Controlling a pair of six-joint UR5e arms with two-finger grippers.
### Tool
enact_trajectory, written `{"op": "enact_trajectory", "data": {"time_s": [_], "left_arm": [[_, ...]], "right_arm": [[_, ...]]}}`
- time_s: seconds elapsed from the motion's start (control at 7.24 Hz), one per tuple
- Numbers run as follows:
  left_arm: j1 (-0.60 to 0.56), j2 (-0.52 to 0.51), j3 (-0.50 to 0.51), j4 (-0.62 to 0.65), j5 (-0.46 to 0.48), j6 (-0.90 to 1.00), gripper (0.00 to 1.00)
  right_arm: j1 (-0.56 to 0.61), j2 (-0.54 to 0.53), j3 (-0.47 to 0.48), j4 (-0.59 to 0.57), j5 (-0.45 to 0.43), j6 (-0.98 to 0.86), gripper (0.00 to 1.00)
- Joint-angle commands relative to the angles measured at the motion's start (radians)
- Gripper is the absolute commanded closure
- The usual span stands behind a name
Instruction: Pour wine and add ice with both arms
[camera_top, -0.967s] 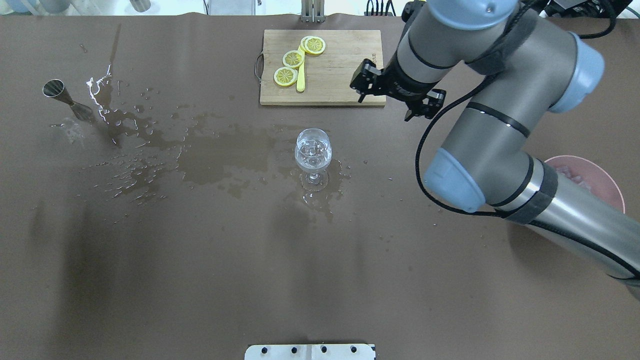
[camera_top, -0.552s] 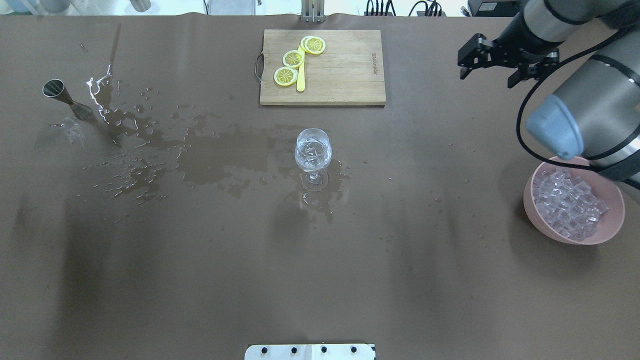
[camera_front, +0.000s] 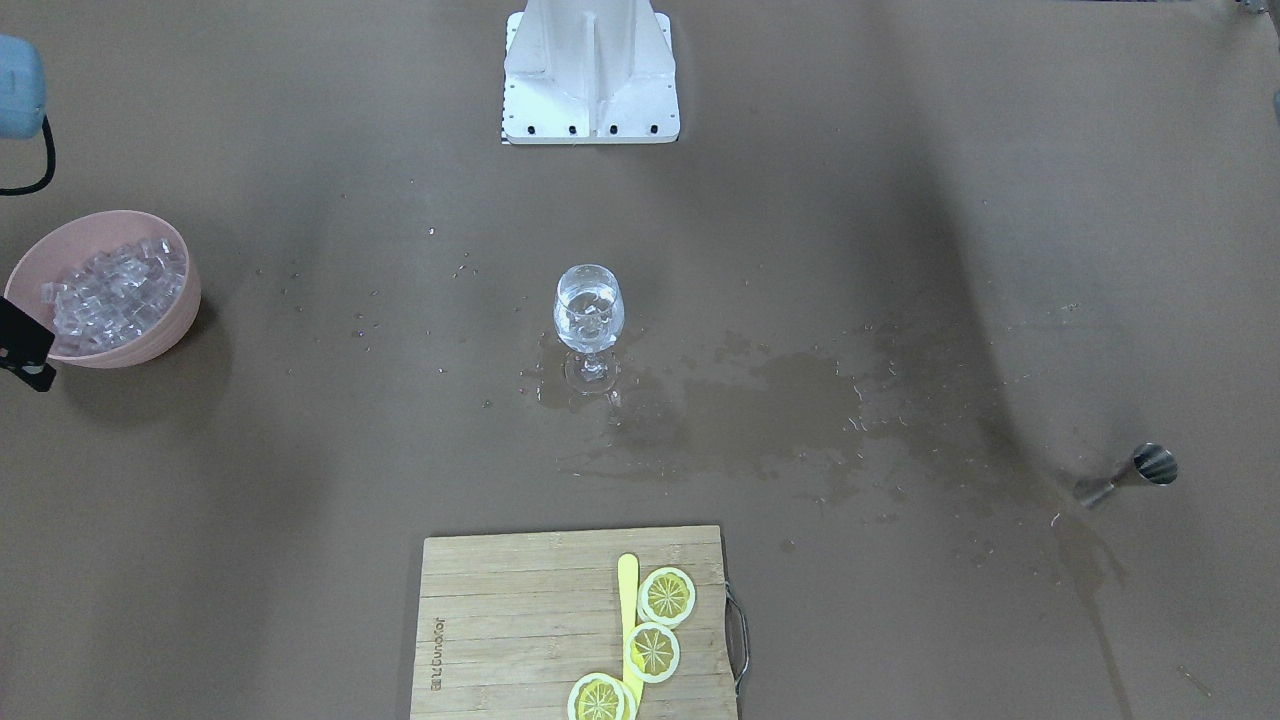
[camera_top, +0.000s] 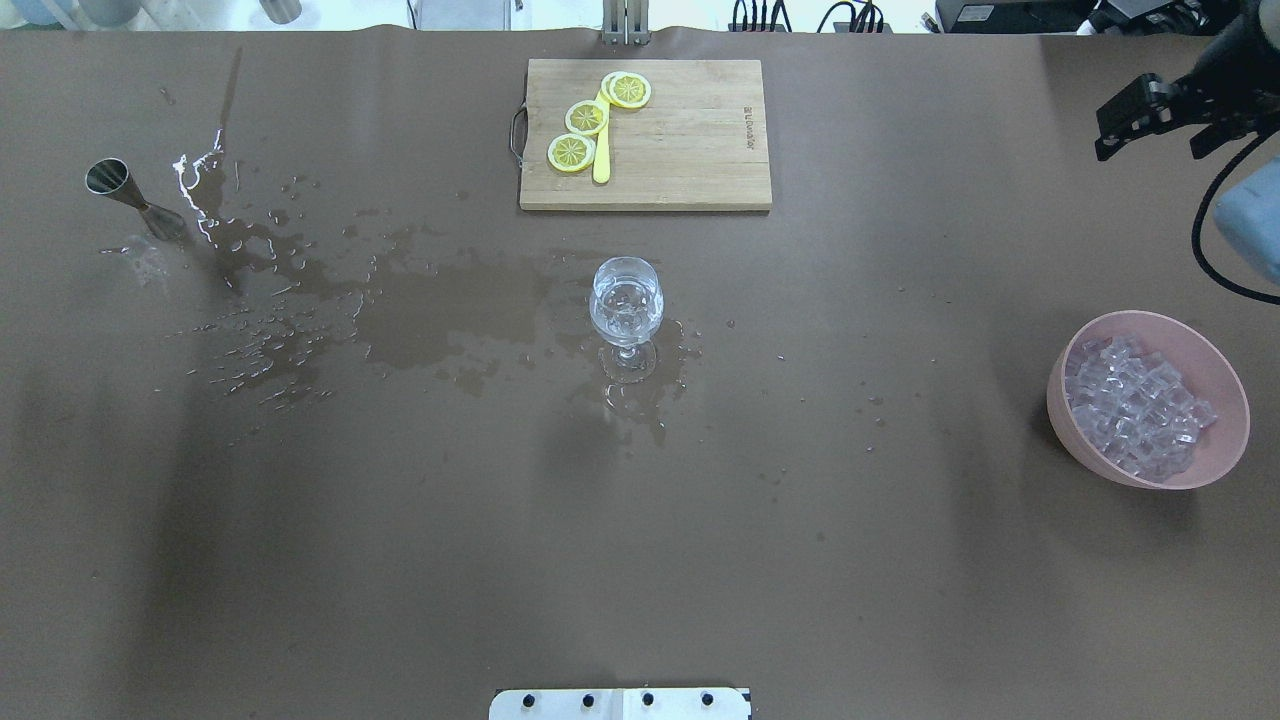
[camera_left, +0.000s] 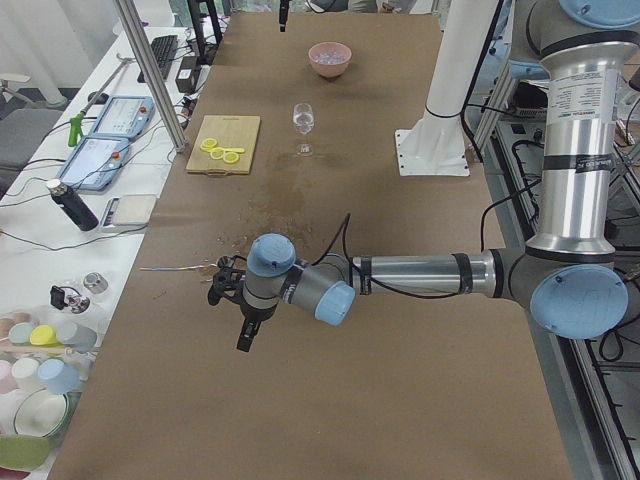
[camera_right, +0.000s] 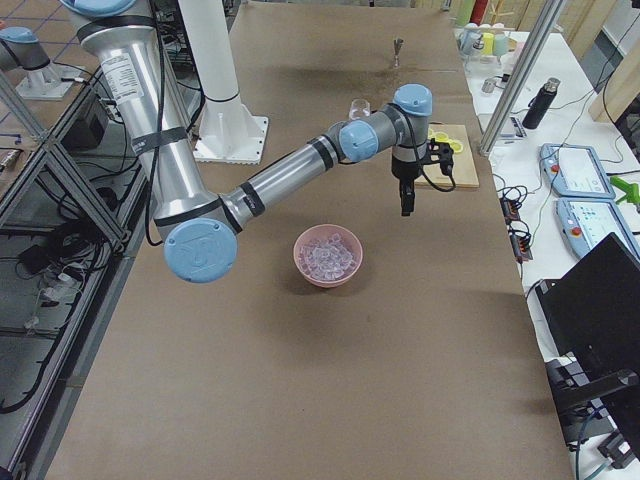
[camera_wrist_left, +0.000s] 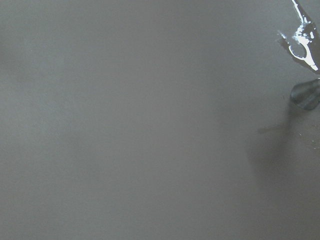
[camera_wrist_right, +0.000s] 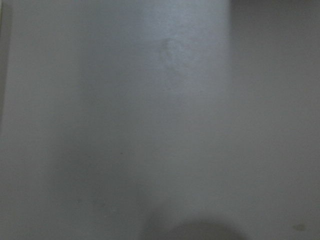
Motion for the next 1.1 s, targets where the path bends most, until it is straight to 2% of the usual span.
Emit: {"op": "enact_trajectory", "data": {"time_s": [0.0, 0.14, 0.41, 0.55, 0.69, 0.83, 0.97], "left_arm": [[-0.036, -0.033, -0.078, 0.323, -0.081, 0.142, 0.03], [-0.061, -0.012, -0.124, 0.398, -0.176, 0.173, 0.02], [-0.062, 0.111, -0.210, 0.402, -0.217, 0.164, 0.02], [-0.064, 0.128, -0.239, 0.401, -0.226, 0.170, 0.02], [-0.059, 0.128, -0.236, 0.386, -0.153, 0.169, 0.02], [-0.058, 0.122, -0.217, 0.384, -0.055, 0.167, 0.02], [-0.058, 0.111, -0.223, 0.381, -0.074, 0.165, 0.02]], "right_arm": [[0.103, -0.051, -0.113, 0.003, 0.003, -0.311, 0.00], [0.163, -0.056, -0.165, -0.001, 0.015, -0.433, 0.00], [0.238, -0.093, -0.265, 0.006, 0.030, -0.633, 0.00], [0.255, -0.122, -0.276, 0.008, 0.035, -0.678, 0.00], [0.312, -0.131, -0.279, 0.003, 0.056, -0.734, 0.00], [0.320, -0.157, -0.276, 0.008, 0.106, -0.756, 0.00], [0.320, -0.167, -0.276, 0.009, 0.107, -0.767, 0.00]]}}
